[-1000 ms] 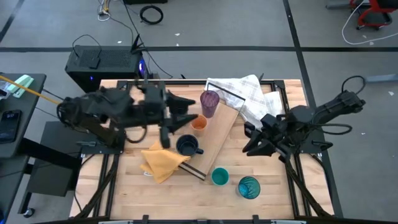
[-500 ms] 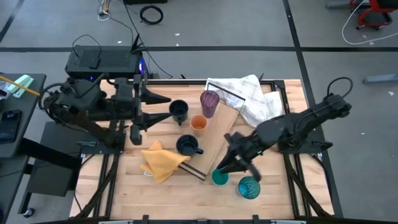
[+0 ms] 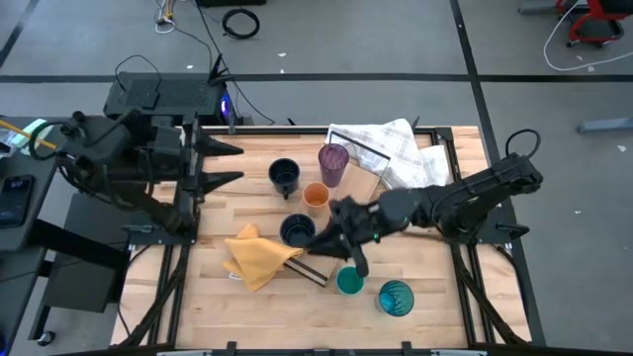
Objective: Stack small to large cups/mugs on shelf
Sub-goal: Put the dark blue mug on the shelf
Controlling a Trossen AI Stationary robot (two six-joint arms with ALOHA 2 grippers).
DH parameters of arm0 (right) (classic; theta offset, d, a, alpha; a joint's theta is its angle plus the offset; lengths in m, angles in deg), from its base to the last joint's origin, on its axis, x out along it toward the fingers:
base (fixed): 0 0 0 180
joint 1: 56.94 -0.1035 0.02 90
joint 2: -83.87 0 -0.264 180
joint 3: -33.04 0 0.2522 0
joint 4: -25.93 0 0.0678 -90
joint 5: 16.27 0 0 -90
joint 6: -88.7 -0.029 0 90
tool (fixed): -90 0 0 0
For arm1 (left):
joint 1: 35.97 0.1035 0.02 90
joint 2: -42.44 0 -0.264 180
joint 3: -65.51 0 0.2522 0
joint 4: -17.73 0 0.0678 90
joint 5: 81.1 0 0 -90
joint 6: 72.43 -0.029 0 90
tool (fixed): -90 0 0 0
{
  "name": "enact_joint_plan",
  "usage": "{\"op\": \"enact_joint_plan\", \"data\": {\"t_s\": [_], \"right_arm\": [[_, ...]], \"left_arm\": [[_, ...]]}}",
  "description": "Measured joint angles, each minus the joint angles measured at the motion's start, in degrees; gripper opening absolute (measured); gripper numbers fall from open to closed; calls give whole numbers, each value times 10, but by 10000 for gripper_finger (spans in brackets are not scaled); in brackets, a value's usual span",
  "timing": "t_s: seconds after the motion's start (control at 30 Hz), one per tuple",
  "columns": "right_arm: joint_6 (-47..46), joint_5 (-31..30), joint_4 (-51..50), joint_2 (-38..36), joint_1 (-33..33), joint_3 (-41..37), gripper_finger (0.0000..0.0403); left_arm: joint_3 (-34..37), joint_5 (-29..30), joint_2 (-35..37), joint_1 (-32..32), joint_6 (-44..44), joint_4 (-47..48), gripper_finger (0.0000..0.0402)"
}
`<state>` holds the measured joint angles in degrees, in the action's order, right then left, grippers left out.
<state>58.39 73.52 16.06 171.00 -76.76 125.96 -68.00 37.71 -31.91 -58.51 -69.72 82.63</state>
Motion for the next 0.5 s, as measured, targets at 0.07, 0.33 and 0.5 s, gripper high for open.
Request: {"op": "enact_joint_plan", "data": {"t_s": [0.07,0.33,0.5], "right_arm": [[16,7,59,0,17,1,87],[67,49,181,-22,92,0,87],[112,93,249,-54,100,0,87]], "left_arm": [[0,10,3,10,-5,28,202],[0,23,17,58,-4,78,193],[7,26,18,99,-7,81,194]]}}
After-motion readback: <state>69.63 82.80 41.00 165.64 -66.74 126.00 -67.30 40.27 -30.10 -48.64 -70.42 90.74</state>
